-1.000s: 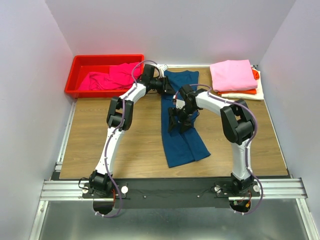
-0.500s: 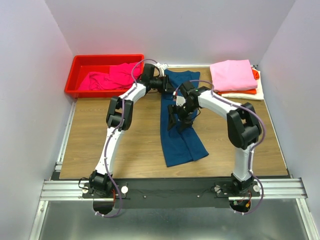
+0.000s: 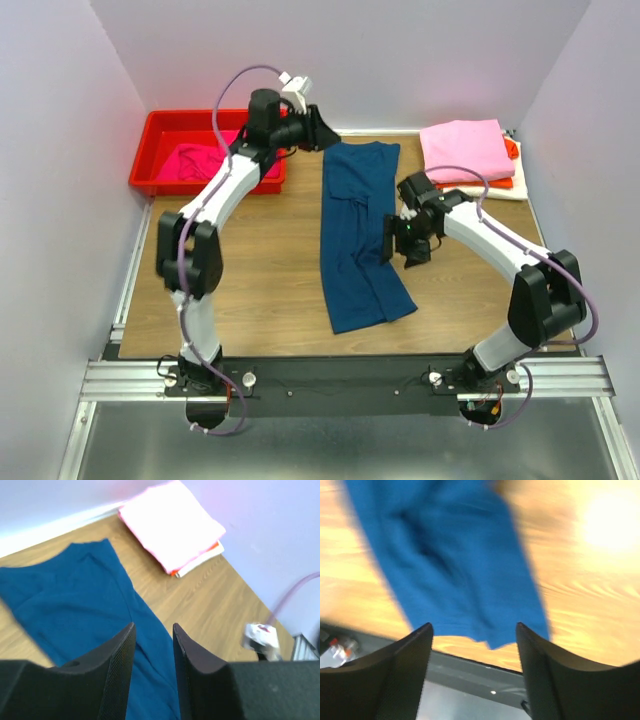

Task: Fold and stack the t-shirts
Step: Fold the tshirt

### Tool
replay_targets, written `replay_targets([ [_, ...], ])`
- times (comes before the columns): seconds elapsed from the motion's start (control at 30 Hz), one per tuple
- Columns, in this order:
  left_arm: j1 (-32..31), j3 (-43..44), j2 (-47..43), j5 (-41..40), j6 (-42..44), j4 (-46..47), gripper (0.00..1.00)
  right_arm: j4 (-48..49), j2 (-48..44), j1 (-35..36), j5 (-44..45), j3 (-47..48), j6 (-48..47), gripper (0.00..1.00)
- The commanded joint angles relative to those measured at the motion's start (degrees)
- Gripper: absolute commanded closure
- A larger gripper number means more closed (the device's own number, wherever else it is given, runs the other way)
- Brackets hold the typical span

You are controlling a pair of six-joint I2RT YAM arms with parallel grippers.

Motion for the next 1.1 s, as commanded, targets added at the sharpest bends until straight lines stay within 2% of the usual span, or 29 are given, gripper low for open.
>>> replay_targets([
  [0.0,-1.23,-15.29,-10.29,-12.06,2.62,-0.19,0.57,-3.6,-3.19,-1.21,8.32,-5.25,4.94,0.3],
  [0.13,-3.42,-32.49,-22.58,-19.0,2.01,-1.16,0.57,-3.77,-5.66,-1.56,9.02,-12.01,8.1,0.38],
  [0.37,-8.61,-50.79,-35.61,-19.45,-2.47,-2.74,0.57,-3.16,-7.95,-2.26,9.64,-18.96,9.78,0.47],
  [0.53,-11.95,-60.38,-44.21,-19.98,-6.59,-2.83,0.57,-0.09,-7.95,-2.53,10.87,-20.47,10.05,0.53],
  [0.83,-14.85,-70.16,-54.77,-21.56,-10.56,-3.44,0.57,6.94,-7.07,-2.62,12.89,-24.07,10.14,0.6],
  [1.07,-18.1,-72.44,-55.75,-23.58,-13.01,-4.67,0.57,8.53,-7.07,-2.62,8.5,-27.41,9.78,0.64],
])
